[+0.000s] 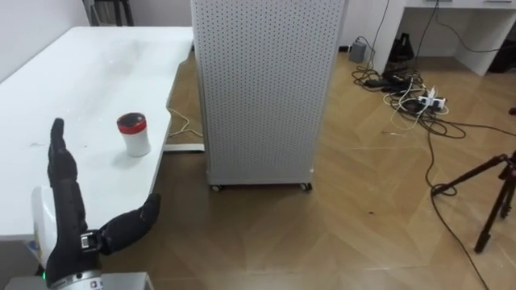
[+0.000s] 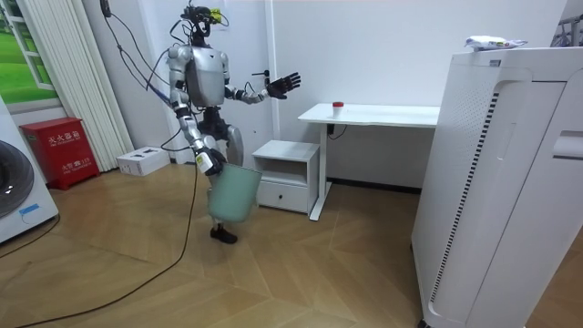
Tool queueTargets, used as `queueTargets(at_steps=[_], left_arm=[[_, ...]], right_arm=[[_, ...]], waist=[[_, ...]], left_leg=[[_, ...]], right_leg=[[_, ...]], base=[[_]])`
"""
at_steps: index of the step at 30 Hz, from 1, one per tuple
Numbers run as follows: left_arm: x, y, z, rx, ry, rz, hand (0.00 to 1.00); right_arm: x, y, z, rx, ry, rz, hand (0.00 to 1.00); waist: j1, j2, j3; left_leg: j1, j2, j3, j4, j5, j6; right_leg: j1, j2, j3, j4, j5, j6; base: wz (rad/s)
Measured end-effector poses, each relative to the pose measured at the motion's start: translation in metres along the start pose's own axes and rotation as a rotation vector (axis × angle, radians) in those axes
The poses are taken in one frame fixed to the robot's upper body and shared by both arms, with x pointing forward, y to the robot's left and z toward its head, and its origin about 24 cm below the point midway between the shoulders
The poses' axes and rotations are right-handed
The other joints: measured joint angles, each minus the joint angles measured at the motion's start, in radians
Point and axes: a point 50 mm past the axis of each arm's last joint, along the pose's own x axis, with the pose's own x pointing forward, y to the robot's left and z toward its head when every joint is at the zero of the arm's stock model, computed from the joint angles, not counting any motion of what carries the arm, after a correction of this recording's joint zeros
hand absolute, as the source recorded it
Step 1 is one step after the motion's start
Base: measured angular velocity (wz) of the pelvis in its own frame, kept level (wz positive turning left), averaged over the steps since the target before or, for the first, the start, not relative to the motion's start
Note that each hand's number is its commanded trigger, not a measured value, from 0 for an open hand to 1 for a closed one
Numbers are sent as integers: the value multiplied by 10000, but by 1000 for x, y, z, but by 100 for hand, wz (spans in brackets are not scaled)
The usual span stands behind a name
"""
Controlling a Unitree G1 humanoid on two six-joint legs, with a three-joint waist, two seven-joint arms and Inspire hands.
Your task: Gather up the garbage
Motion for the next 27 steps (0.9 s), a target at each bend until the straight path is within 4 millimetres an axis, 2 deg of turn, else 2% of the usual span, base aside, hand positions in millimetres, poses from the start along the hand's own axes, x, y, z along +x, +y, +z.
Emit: queueTargets(at_steps=[1, 3, 4, 5, 6, 7, 8, 10, 11, 12, 13, 14, 15, 16, 17, 19, 20, 21, 22, 23, 24, 25, 26, 27], left_arm=[[0, 0, 0, -43, 42, 13, 0], [0, 2, -3, -278, 279, 110, 0], [0, 3, -3, -334, 332, 136, 0], [0, 3, -3, -436, 403, 183, 0], [-1, 2, -4, -569, 540, 230, 0], [-2, 1, -6, -578, 608, 210, 0], [-5, -2, -9, -541, 777, 105, 0], [-7, -3, -12, -509, 935, 103, 0], [-7, -3, -12, -539, 953, 162, 0], [-8, -4, -12, -564, 997, 162, 0], [-8, -4, -12, -584, 989, 177, 0], [-10, -4, -15, -552, 1058, 179, 0], [-12, -4, -16, -519, 1159, 129, 0], [-13, -4, -17, -519, 1184, 96, 0], [-13, -5, -17, -531, 1188, 42, 0], [-14, -4, -18, -492, 1224, 33, 0], [-13, -3, -18, -478, 1213, 47, 0], [-12, -4, -17, -491, 1159, 56, 0], [-11, -4, -16, -500, 1129, 60, 0], [-11, -4, -16, -506, 1127, 70, 0], [-10, -4, -16, -530, 1118, 82, 0], [-10, -3, -16, -534, 1102, 97, 0], [-9, -4, -15, -550, 1071, 113, 0], [-8, -4, -15, -573, 1054, 103, 0]], right_arm=[[0, 0, 0, -46, -14, 32, 100], [0, 1, 0, -105, -8, 86, 100], [0, 1, 0, -121, -8, 87, 100], [0, 1, 0, -147, -16, 101, 100], [0, 0, 1, -128, -22, 62, 100], [0, 0, 1, -115, -22, 15, 100], [0, -3, 1, -95, -27, -136, 100], [0, -5, 1, -110, -27, -271, 100], [0, -6, 1, -107, -23, -345, 100], [0, -7, 0, -99, 20, -378, 100], [0, -7, 1, -110, 11, -369, 100], [0, -5, 0, -123, 46, -310, 100], [0, -5, -1, -127, 74, -302, 100], [0, -5, -1, -108, 76, -314, 100], [0, -5, -1, 88, 79, -348, 100], [-1, -7, -2, 310, 66, -507, 100], [-1, -7, -2, 302, 68, -539, 100], [-1, -7, -2, 284, 62, -591, 100], [-1, -8, -1, 293, 31, -642, 100], [-1, -8, 0, 282, 23, -662, 100], [-1, -8, -1, 312, 28, -686, 100], [-1, -8, 0, 348, 23, -670, 100], [0, -7, 1, 345, -3, -630, 100], [1, -6, 3, 334, -66, -595, 100]], waist=[[7, -6, 7], [34, 40, 59], [22, 63, 64], [-20, 104, 93], [-133, 112, 83], [-163, 129, 74], [-117, 110, 107], [-97, 90, 123], [18, 63, 133], [171, 115, 112], [219, 141, 103], [233, 114, 92], [177, 169, -5], [150, 122, -17], [137, 22, -8], [300, -80, 25], [319, -95, 26], [294, -99, 23], [289, -145, 32], [290, -176, 24], [284, -249, 2], [293, -294, -3], [299, -369, -15], [385, -381, -7]], left_leg=[[-101, 30, -8, 330, -16, -27], [-647, 185, -148, 1959, -26, -50], [-841, 272, -212, 2466, -5, -82], [-1318, 353, -513, 3337, 107, -166], [-1760, 339, -867, 3827, 44, -197], [-1992, 288, -956, 3838, -23, -104], [-2536, 200, -1084, 3773, -75, -34], [-3384, -28, -1108, 3063, 4, -107], [-3807, -213, -1140, 2180, 252, -177], [-4049, -291, -1217, 1115, 740, -157], [-4133, -295, -1268, 563, 999, -151], [-4240, -434, -1481, -211, 1816, -136], [-4137, -604, -1624, -725, 2539, -121], [-4051, -683, -1625, -822, 2845, -95], [-3966, -861, -1600, -927, 3105, 90], [-3999, -1013, -1415, -528, 3326, 439], [-4032, -1060, -1388, -343, 3165, 491], [-4115, -1138, -1359, 21, 2843, 560], [-4110, -1200, -1138, 347, 2505, 651], [-4103, -1260, -1081, 511, 2339, 689], [-4080, -1367, -991, 862, 1958, 755], [-4057, -1426, -951, 1024, 1777, 784], [-4030, -1539, -873, 1337, 1434, 853], [-3969, -1579, -768, 1635, 1129, 917]], right_leg=[[11, -6, 8, 61, -41, -29], [204, 27, 20, 209, -186, -203], [262, 71, 52, 233, -219, -256], [392, 172, 96, 338, -307, -357], [453, 268, 178, 403, -449, -409], [473, 272, 178, 408, -482, -431], [510, 255, 204, 391, -557, -530], [564, 193, 235, 403, -645, -541], [559, 137, 379, 550, -804, -509], [546, 132, 431, 619, -953, -461], [551, 130, 439, 730, -1059, -446], [607, 90, 513, 960, -1318, -416], [605, -1, 575, 1197, -1607, -297], [572, -61, 591, 1289, -1725, -154], [568, -211, 538, 1365, -1898, -12], [620, -437, 468, 1331, -2067, 133], [701, -523, 401, 1235, -2097, 161], [908, -675, 353, 1063, -2184, 213], [1081, -826, 376, 1063, -2326, 281], [1149, -905, 417, 1095, -2429, 321], [1326, -1071, 435, 1163, -2627, 402], [1363, -1168, 372, 1271, -2733, 451], [1389, -1418, 49, 1686, -2912, 629], [1291, -1603, -87, 2435, -2967, 733]], base=[[-23], [-14], [0], [10], [19], [15], [0], [-12], [-27], [-38], [-36], [-21], [-11], [0], [-11], [-34], [-22], [0], [0], [-7], [-6], [-4], [-13], [-7]])
